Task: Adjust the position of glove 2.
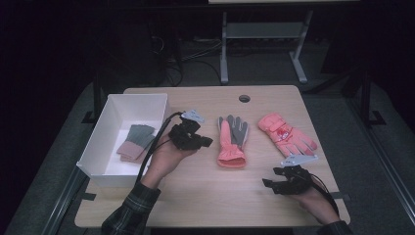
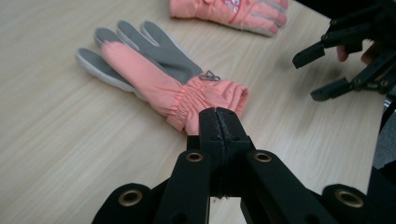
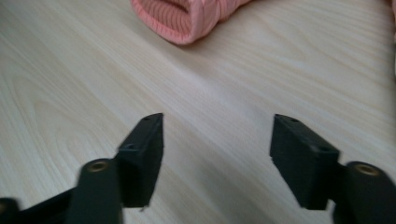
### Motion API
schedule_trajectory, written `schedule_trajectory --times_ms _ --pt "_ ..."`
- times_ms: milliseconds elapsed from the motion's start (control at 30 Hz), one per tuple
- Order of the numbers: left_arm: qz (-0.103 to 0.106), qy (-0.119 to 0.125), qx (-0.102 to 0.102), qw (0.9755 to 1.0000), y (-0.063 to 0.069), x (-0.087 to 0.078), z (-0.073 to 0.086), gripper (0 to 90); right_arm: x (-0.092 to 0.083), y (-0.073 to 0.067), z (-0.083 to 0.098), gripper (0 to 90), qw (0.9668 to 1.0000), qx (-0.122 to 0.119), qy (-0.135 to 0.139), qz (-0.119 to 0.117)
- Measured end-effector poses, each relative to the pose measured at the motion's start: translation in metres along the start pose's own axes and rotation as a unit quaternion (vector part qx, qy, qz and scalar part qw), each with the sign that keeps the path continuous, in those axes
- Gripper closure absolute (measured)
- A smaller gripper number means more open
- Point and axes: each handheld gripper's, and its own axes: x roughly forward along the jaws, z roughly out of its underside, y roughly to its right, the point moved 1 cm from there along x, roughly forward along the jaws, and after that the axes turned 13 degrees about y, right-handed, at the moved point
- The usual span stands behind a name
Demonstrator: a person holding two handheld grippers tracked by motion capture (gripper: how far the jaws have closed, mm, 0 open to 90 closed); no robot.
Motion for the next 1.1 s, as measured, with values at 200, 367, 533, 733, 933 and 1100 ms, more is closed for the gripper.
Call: schedule_trajectory --times_ms 200,367,533,733,933,1100 --pt "0.002 -0.027 0.003 0.9996 0.001 0.03 0.012 89.8 0.007 0.001 -0.018 75.4 0.9998 -0.002 0.016 -0.012" --pt "-0.016 -0.034 0.002 0.9993 -0.01 0.047 0.018 89.8 0.02 0.003 -0.033 89.9 0.9996 -0.011 0.021 -0.012" --pt "-0.022 -0.042 -0.01 0.9988 -0.025 0.061 0.024 89.8 0.04 0.009 -0.052 90.0 0.9994 -0.009 0.028 -0.016" --pt "-0.017 -0.046 -0.02 0.9986 -0.037 0.077 0.03 89.9 0.064 0.013 -0.067 90.0 0.9991 -0.007 0.04 -0.015" --pt "-0.009 -0.064 -0.014 0.9978 -0.036 0.088 0.035 89.8 0.088 0.012 -0.081 90.0 0.9989 -0.014 0.04 -0.022" --pt "-0.004 -0.064 -0.019 0.9978 -0.03 0.095 0.039 89.8 0.105 0.005 -0.079 90.0 0.9992 -0.021 0.02 -0.029"
